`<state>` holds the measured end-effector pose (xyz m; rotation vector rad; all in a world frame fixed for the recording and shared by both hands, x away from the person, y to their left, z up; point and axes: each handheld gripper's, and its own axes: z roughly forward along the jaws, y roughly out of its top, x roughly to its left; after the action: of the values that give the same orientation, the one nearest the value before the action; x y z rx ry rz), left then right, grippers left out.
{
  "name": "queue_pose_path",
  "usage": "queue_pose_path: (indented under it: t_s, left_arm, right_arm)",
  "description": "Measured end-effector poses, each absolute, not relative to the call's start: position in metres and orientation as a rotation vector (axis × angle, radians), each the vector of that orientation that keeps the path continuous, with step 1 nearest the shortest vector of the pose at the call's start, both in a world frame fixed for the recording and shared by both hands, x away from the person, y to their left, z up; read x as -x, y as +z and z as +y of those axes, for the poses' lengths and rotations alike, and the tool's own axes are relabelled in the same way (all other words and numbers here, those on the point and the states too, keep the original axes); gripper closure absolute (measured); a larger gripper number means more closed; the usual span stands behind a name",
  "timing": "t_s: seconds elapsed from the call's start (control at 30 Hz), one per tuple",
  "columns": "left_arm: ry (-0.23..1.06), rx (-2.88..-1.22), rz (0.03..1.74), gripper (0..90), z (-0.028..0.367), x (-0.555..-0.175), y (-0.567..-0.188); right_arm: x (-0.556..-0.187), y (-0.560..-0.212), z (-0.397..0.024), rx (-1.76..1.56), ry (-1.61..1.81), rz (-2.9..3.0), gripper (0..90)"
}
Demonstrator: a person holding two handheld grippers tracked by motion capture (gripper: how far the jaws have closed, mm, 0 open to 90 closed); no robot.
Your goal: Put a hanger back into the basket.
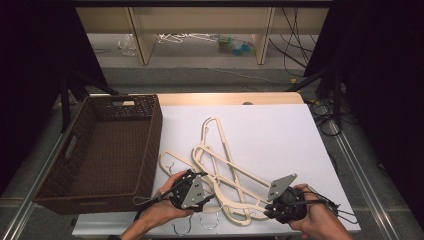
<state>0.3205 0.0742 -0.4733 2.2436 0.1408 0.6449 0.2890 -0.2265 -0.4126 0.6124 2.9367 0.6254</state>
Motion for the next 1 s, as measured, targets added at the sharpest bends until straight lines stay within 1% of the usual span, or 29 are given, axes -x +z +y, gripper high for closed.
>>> queue_pose_path:
  t_s: [0.03,0.07,0.23,0.4,0.47,0.5,0.53,0.6,0.63,0.67,0.7,0.73,0.77,0.8,0.83,0.87,0.93,0.97,1.0]
  left_arm:
    - [0.645,-2.244,0.141,32.2,0.074,-0.32,-0.473]
    - [0.641,-2.262,0.101,32.6,0.07,-0.32,-0.474]
    - [0.604,-2.291,0.07,32.1,0.065,-0.321,-0.478]
    - [0.64,-2.286,0.047,31.8,0.059,-0.323,-0.481]
    - [0.631,-2.299,0.021,30.7,0.055,-0.324,-0.48]
    - [0.624,-2.299,-0.003,31.5,0.054,-0.325,-0.48]
    - [0.607,-2.304,-0.02,37.2,0.052,-0.325,-0.479]
    - [0.592,-2.304,-0.061,37.4,0.05,-0.326,-0.477]
    - [0.589,-2.308,-0.091,43.4,0.05,-0.326,-0.475]
    - [0.603,-2.298,-0.114,45.1,0.05,-0.325,-0.474]
    - [0.59,-2.302,-0.138,48.6,0.05,-0.325,-0.472]
    - [0.579,-2.297,-0.154,48.6,0.05,-0.325,-0.471]
    - [0.542,-2.283,-0.171,54.2,0.05,-0.326,-0.468]
    - [0.503,-2.267,-0.186,55.7,0.05,-0.326,-0.465]
    - [0.503,-2.267,-0.186,57.7,0.05,-0.326,-0.465]
    - [0.513,-2.273,-0.213,57.7,0.049,-0.326,-0.464]
    - [0.524,-2.297,-0.273,60.9,0.046,-0.324,-0.461]
    - [0.533,-2.296,-0.317,64.0,0.044,-0.323,-0.459]
    - [0.533,-2.296,-0.317,65.5,0.044,-0.323,-0.459]
  right_arm:
    - [-0.289,-0.413,-0.226,-0.612,0.625,2.937,79.8]
    - [-0.289,-0.412,-0.226,-0.61,0.625,2.941,79.8]
    - [-0.29,-0.411,-0.228,-0.613,0.635,2.935,79.8]
    - [-0.29,-0.411,-0.228,-0.607,0.636,2.94,79.8]
    - [-0.29,-0.412,-0.227,-0.588,0.645,2.948,79.8]
    - [-0.291,-0.412,-0.227,-0.585,0.644,2.951,79.8]
    - [-0.292,-0.412,-0.228,-0.575,0.65,2.948,79.7]
    - [-0.292,-0.413,-0.229,-0.575,0.655,2.95,79.7]
    - [-0.293,-0.414,-0.232,-0.565,0.665,2.958,79.6]
    - [-0.294,-0.414,-0.233,-0.566,0.675,2.956,79.7]
    - [-0.295,-0.415,-0.234,-0.556,0.683,2.958,79.7]
    - [-0.295,-0.415,-0.234,-0.556,0.683,2.958,79.7]
    - [-0.298,-0.416,-0.237,-0.545,0.711,2.959,79.7]
    - [-0.298,-0.417,-0.238,-0.548,0.712,2.964,79.7]
    - [-0.298,-0.417,-0.238,-0.548,0.712,2.964,79.7]
    - [-0.299,-0.417,-0.239,-0.546,0.715,2.972,79.7]
    - [-0.3,-0.418,-0.241,-0.543,0.724,2.977,79.8]
    - [-0.301,-0.419,-0.242,-0.531,0.731,2.978,79.8]
    - [-0.301,-0.42,-0.243,-0.53,0.731,2.978,79.8]
